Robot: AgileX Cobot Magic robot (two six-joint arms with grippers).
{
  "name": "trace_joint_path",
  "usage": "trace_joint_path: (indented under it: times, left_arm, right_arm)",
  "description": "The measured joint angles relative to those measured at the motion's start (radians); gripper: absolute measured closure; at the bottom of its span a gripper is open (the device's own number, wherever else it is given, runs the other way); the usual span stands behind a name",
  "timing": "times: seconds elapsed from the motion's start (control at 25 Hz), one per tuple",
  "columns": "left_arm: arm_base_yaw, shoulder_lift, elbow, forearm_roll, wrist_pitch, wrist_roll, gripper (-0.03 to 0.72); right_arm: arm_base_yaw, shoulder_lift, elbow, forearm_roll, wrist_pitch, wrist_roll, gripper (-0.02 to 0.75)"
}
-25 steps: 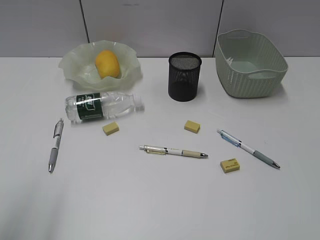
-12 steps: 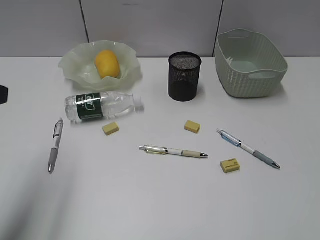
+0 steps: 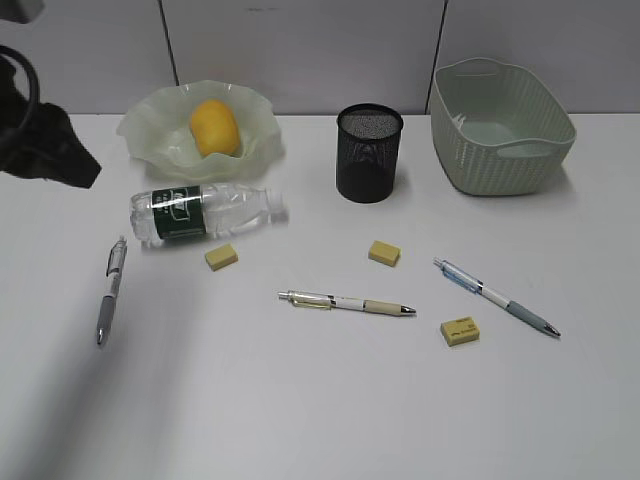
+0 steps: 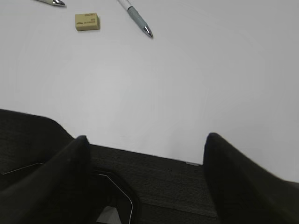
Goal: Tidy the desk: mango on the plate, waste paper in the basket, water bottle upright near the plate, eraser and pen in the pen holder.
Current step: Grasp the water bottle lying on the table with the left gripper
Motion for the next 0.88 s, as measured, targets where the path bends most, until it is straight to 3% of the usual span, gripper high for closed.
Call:
trace_joint_path:
  times: [0.44, 0.64, 0.88]
  left_arm:
    - [-0.002, 0.309, -0.306, 0.076, 0.102, 0.098, 0.209]
    - [-0.039, 0.439, -0.401, 0.075, 0.158, 0.159, 0.196]
    - [-0.095, 0.547, -0.494, 0.081, 0.169, 0.181, 0.106]
  right_arm:
    - [0.0, 0.0, 0.0, 0.0, -0.001, 0.0, 0.153]
    - [0.0, 0.0, 0.0, 0.0, -0.001, 0.0, 0.153]
    - [0.0, 0.0, 0.0, 0.0, -0.001, 0.001, 0.153]
